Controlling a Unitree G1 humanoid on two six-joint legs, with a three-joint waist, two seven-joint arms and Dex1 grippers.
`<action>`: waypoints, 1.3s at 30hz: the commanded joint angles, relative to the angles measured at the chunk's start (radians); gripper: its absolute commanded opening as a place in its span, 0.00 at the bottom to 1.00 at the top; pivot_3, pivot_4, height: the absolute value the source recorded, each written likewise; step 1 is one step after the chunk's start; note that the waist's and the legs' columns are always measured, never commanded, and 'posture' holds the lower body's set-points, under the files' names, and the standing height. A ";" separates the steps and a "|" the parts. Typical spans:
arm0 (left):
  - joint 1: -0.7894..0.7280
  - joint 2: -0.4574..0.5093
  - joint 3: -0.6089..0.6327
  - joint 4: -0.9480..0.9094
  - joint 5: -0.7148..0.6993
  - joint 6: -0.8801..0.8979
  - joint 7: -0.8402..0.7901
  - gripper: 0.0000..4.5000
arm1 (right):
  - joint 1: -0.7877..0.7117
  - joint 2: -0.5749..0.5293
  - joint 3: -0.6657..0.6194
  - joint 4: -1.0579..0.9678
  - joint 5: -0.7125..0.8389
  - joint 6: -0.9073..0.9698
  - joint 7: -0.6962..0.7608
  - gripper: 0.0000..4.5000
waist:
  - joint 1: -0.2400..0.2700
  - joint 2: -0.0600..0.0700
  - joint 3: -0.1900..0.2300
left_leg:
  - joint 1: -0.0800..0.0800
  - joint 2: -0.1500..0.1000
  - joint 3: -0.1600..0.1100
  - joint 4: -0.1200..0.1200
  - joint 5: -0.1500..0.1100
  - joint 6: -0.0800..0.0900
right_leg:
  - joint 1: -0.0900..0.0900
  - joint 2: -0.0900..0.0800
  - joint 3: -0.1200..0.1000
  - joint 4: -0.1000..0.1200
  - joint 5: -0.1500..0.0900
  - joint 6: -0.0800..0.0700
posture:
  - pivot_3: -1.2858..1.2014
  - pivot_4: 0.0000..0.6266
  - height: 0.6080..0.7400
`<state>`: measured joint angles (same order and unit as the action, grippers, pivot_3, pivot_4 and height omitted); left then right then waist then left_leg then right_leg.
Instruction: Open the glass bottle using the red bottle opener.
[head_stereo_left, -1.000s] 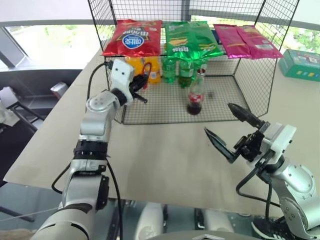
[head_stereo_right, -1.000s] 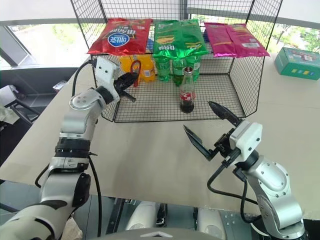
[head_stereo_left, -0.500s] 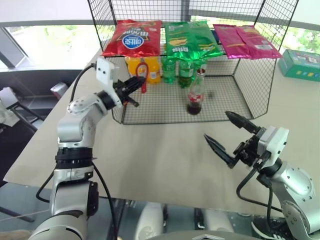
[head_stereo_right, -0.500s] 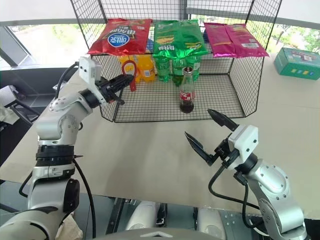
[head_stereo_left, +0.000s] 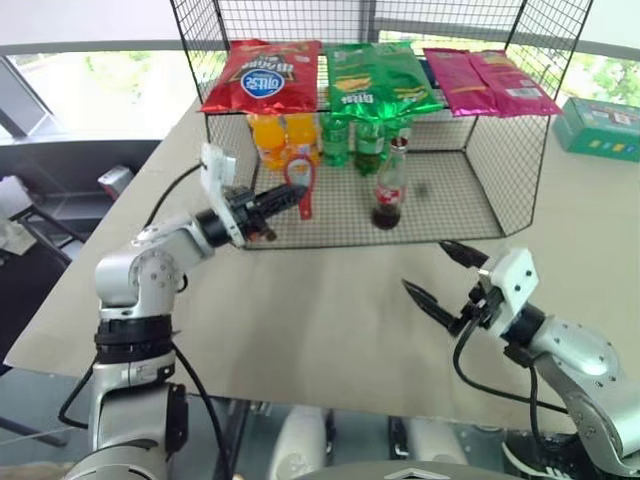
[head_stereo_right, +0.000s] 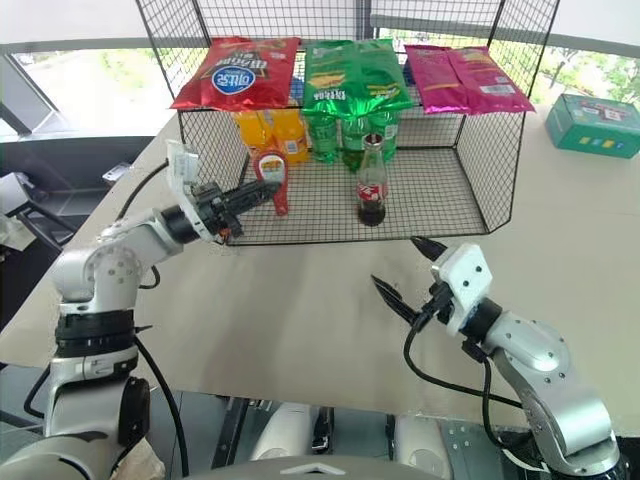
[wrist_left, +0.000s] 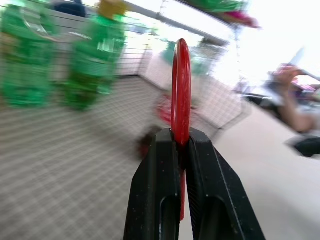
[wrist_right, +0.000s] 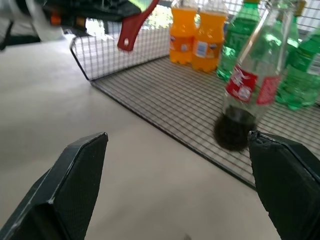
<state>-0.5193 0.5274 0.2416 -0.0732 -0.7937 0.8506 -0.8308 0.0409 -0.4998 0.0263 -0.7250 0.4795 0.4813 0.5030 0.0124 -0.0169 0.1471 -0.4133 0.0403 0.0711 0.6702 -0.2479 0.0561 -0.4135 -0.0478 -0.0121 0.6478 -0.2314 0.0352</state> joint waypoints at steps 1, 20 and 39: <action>0.016 -0.051 0.044 -0.124 -0.166 0.069 0.027 0.02 | -0.073 0.015 -0.019 -0.017 0.162 0.123 0.003 1.00 | 0.002 0.000 0.000 | 0.000 0.000 0.000 0.000 0.000 0.000 | 0.000 0.000 0.000 0.000 0.000 0.000 | 0.52 0.24 1.00; 0.141 -0.190 -0.026 -0.301 -0.451 0.114 0.168 0.00 | -0.448 0.175 -0.039 0.205 0.936 0.473 -0.293 0.53 | -0.016 0.000 0.000 | 0.000 -0.001 0.000 0.000 0.000 0.001 | 0.000 0.000 0.001 0.000 0.000 0.000 | 0.52 0.24 1.00; 0.149 -0.133 -0.030 -0.282 -0.511 0.092 0.145 0.00 | -0.435 0.092 -0.008 0.195 0.920 0.461 -0.207 0.10 | -0.022 0.000 0.000 | -0.001 -0.001 -0.001 -0.001 0.000 0.001 | 0.000 0.000 0.001 -0.001 0.000 0.000 | 0.52 0.24 1.00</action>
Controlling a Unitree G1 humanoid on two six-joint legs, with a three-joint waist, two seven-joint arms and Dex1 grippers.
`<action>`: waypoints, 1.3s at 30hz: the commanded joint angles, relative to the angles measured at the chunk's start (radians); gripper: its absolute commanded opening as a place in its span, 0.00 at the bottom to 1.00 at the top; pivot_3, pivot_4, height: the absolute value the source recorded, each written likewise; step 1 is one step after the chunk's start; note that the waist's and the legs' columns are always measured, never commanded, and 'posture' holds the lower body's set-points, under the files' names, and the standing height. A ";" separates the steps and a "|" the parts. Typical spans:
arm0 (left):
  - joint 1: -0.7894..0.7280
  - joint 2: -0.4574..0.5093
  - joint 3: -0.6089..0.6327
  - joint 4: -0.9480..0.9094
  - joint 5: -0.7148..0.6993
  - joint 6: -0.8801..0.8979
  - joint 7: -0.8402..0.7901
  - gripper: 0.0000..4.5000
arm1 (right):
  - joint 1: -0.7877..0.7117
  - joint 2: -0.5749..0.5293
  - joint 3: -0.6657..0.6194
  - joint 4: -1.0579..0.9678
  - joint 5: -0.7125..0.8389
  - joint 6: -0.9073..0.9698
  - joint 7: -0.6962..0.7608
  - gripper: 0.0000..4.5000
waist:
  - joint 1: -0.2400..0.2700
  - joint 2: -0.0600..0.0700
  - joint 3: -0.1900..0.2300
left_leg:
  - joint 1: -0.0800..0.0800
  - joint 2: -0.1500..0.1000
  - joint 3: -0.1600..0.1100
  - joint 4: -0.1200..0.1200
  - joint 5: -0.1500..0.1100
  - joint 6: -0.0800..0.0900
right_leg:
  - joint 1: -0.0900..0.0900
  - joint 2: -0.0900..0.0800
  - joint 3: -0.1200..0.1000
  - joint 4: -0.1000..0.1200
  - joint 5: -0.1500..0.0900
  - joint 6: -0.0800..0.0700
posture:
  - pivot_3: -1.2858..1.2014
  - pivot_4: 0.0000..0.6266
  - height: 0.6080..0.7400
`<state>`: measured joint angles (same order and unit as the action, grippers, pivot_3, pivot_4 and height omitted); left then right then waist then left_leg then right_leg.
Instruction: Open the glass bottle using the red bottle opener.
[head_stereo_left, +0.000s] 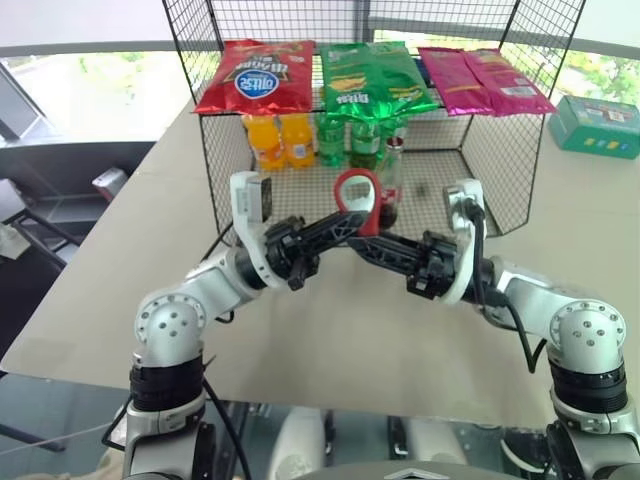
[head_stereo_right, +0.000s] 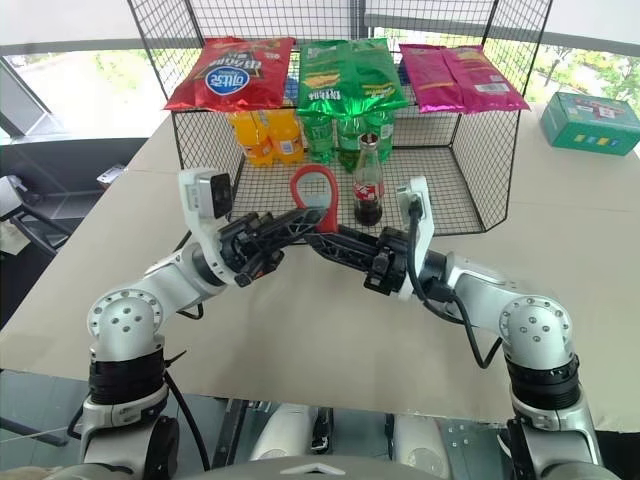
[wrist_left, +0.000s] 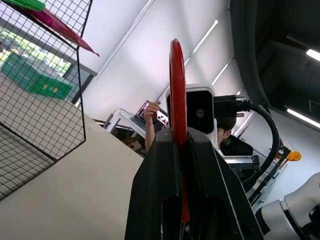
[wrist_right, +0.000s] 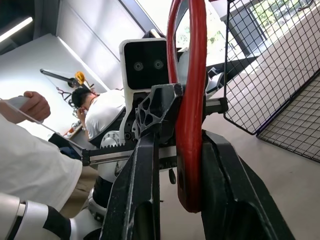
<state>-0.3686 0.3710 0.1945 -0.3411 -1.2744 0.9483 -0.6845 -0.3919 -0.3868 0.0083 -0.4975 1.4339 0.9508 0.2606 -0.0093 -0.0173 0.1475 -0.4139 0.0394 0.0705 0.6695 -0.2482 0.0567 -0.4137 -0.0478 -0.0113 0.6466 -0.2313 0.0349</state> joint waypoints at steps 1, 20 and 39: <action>-0.001 0.027 0.017 -0.012 -0.036 -0.004 -0.003 0.00 | -0.003 -0.024 0.012 -0.029 -0.038 -0.008 0.047 0.10 | -0.001 0.000 0.000 | 0.000 0.000 0.000 0.000 0.000 0.000 | 0.000 0.000 0.000 0.000 0.000 0.000 | 0.52 0.24 1.00; 0.015 0.068 0.013 -0.021 -0.067 -0.012 -0.011 0.00 | -0.021 -0.089 0.041 0.001 -0.109 0.003 0.197 0.10 | 0.000 0.000 0.000 | 0.000 0.000 0.000 -0.001 0.000 0.000 | 0.000 0.000 0.000 -0.001 0.000 0.000 | 0.52 0.24 1.00; 0.009 0.089 0.008 -0.036 -0.078 -0.041 0.013 0.49 | -0.049 -0.116 0.027 0.040 -0.158 0.003 0.276 0.00 | 0.000 0.000 0.001 | -0.001 0.000 0.000 -0.002 0.000 0.000 | 0.000 -0.001 0.000 -0.003 -0.002 -0.003 | 0.52 0.24 1.00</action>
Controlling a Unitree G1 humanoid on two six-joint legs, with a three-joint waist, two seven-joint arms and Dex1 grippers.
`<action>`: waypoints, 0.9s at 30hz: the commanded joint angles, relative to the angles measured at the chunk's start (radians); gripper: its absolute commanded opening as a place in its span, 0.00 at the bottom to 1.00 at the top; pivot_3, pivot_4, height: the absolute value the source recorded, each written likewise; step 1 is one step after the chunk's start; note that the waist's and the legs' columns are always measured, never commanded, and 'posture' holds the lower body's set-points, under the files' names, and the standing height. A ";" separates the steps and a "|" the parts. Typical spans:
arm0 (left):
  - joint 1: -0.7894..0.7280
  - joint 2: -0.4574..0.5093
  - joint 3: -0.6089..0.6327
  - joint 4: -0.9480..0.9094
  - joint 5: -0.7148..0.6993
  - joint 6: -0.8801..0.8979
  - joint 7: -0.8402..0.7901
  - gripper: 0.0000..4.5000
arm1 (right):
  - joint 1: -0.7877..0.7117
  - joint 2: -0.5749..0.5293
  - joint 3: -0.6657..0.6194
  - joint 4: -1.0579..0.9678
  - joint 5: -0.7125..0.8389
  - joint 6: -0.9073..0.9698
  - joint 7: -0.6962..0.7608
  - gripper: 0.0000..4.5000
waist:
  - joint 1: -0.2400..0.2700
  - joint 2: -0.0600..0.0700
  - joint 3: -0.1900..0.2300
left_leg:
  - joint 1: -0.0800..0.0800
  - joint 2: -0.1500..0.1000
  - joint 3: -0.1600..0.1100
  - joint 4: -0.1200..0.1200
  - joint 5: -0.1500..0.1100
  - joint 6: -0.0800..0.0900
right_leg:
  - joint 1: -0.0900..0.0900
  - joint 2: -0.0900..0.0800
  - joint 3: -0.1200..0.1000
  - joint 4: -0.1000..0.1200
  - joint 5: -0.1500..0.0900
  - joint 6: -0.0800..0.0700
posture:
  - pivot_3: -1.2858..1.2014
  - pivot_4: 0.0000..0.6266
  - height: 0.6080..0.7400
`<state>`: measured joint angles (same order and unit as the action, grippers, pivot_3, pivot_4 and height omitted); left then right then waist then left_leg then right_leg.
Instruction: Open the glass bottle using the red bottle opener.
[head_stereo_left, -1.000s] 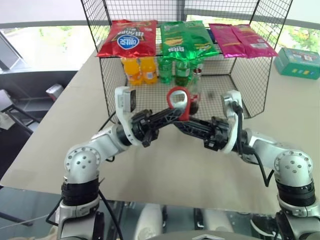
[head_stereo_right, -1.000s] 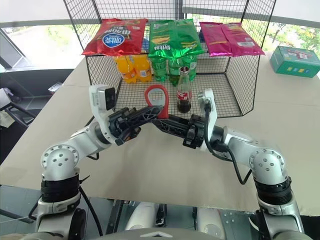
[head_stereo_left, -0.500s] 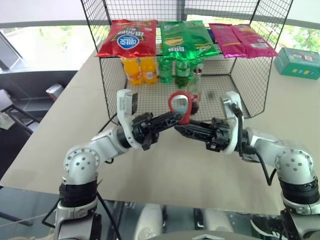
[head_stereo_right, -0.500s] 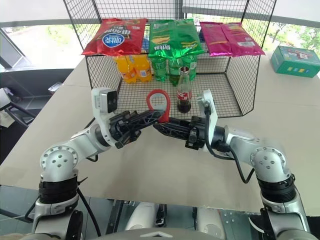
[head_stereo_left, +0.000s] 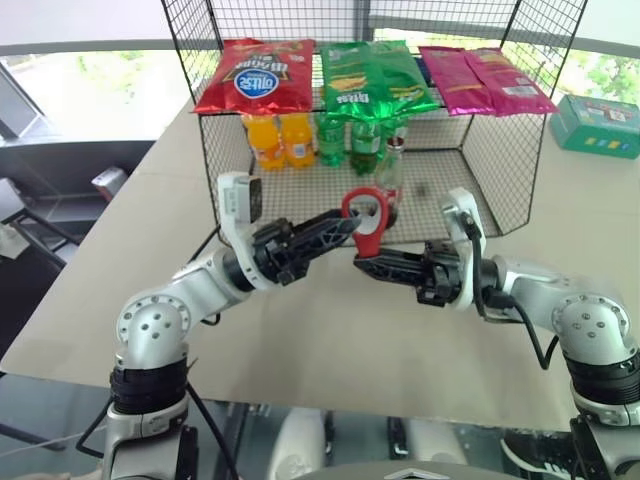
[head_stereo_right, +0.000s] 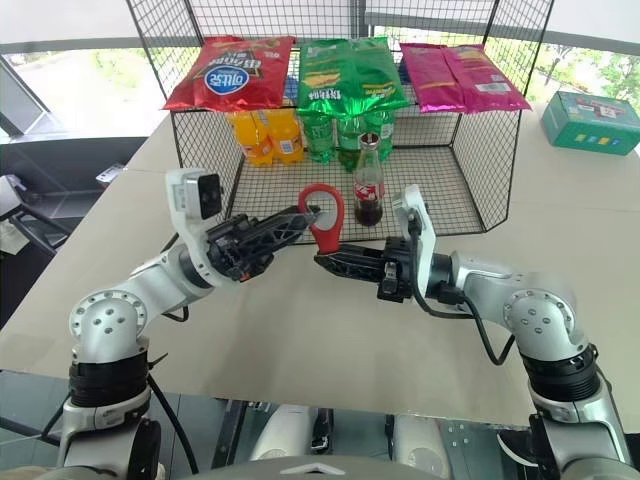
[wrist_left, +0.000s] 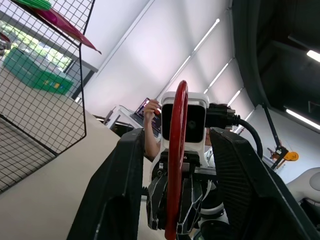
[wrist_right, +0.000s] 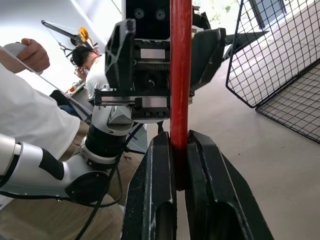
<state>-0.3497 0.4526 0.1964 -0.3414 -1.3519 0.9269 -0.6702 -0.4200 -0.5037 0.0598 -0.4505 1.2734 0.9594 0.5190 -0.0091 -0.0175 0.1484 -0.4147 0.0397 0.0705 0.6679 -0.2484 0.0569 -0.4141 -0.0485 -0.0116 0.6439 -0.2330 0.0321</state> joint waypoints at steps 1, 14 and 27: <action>-0.012 0.008 0.004 -0.036 0.006 -0.024 0.000 0.49 | -0.023 0.000 -0.024 -0.007 0.000 -0.006 0.021 0.00 | 0.000 0.000 0.000 | 0.000 0.000 0.000 0.000 0.000 0.000 | 0.000 0.000 0.000 0.000 0.000 0.000 | 0.52 0.24 1.00; -0.056 0.010 -0.033 -0.019 0.051 -0.032 -0.030 0.02 | -0.032 0.006 -0.006 -0.025 -0.040 -0.003 0.037 0.00 | 0.000 0.000 0.000 | 0.000 0.000 0.000 -0.001 0.000 0.000 | 0.000 0.000 0.000 0.000 0.000 0.000 | 0.52 0.24 1.00; -0.037 0.030 -0.026 -0.011 0.087 -0.054 -0.049 0.56 | -0.013 0.014 -0.022 -0.030 -0.048 -0.009 0.035 0.00 | 0.000 0.000 0.001 | 0.000 0.000 0.000 -0.001 0.000 0.000 | 0.000 0.000 0.000 -0.001 0.000 0.000 | 0.52 0.24 1.00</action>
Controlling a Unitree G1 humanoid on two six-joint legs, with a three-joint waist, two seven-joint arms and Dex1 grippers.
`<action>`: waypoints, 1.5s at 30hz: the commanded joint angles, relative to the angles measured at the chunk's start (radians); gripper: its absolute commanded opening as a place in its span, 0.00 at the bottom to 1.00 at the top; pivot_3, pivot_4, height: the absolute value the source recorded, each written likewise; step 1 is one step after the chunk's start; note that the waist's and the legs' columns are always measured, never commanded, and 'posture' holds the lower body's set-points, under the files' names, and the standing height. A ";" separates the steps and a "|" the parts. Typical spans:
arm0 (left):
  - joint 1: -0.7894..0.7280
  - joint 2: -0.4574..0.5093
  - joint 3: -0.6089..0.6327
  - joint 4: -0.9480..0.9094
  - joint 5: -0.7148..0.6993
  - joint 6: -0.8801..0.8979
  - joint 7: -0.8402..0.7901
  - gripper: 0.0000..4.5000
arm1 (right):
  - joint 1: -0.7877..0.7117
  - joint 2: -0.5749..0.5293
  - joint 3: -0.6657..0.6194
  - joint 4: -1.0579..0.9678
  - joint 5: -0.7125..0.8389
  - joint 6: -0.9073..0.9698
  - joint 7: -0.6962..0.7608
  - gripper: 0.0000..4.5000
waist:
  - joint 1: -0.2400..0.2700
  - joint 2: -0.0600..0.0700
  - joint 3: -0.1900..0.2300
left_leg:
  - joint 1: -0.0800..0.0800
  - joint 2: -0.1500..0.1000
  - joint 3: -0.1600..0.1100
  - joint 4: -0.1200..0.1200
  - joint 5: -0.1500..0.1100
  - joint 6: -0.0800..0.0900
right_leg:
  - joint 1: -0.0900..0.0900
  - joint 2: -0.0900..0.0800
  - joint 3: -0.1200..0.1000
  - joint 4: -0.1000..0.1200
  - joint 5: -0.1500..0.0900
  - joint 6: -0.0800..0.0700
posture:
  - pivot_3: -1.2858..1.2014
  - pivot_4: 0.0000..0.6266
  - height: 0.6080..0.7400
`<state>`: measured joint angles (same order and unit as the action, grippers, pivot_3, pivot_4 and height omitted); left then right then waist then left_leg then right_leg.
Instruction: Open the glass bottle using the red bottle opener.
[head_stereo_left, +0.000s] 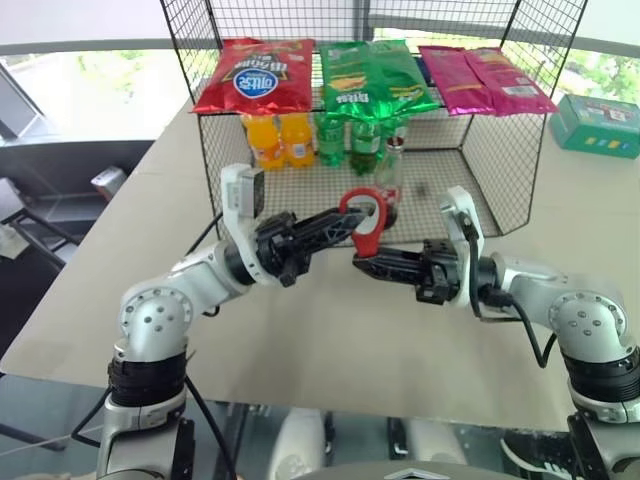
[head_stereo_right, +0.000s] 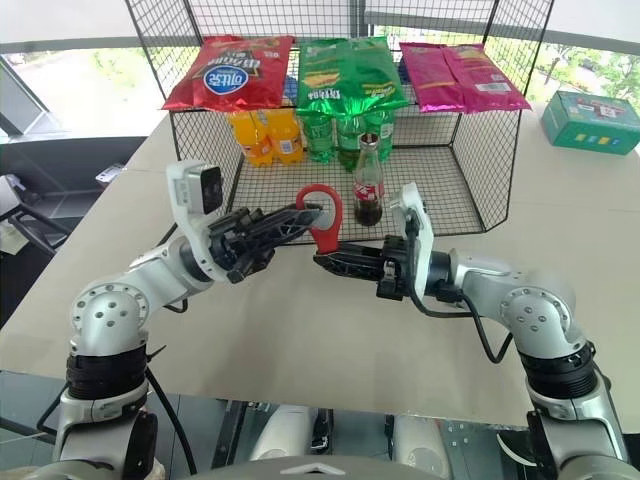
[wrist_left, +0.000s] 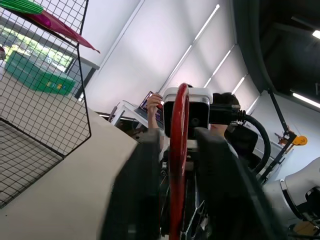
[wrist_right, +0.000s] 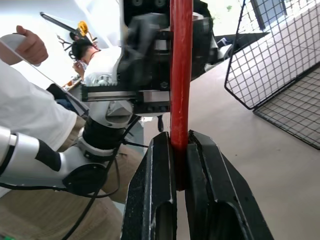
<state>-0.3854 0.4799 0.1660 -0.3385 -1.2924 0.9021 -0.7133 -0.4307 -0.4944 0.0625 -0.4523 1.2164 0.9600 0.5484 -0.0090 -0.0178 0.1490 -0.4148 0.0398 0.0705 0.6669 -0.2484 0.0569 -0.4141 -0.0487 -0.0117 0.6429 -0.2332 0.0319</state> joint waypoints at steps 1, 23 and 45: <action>0.000 0.003 0.000 -0.016 0.038 -0.032 -0.007 0.66 | -0.002 0.005 -0.024 -0.028 0.008 -0.010 0.007 0.00 | 0.000 0.000 0.000 | 0.000 0.000 0.000 0.000 0.000 0.000 | 0.000 0.000 0.000 0.000 0.000 0.000 | 0.52 0.24 1.00; -0.103 0.000 -0.212 0.155 0.641 -0.330 -0.022 0.99 | 0.369 -0.202 -0.136 -0.234 -0.538 -0.206 -0.195 0.00 | 0.021 -0.001 0.001 | -0.001 -0.001 0.002 -0.001 -0.001 0.001 | -0.001 -0.003 -0.001 -0.003 -0.001 -0.001 | 0.52 0.24 1.00; -0.619 -0.333 -0.292 1.100 1.056 -0.827 -0.059 0.70 | 0.538 -0.106 -0.204 -0.380 -0.663 -0.201 -0.290 0.00 | 0.025 -0.003 0.003 | -0.004 -0.002 0.001 0.000 -0.002 0.003 | -0.001 0.000 -0.001 -0.004 0.001 0.005 | 0.52 0.24 1.00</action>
<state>-0.9744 0.1556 -0.1528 0.7315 -0.2477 0.1323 -0.7561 0.1023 -0.6041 -0.1059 -0.7814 0.5570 0.7609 0.2699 0.0157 -0.0212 0.1523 -0.4185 0.0376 0.0714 0.6672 -0.2509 0.0607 -0.4150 -0.0483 -0.0129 0.6390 -0.2324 0.0370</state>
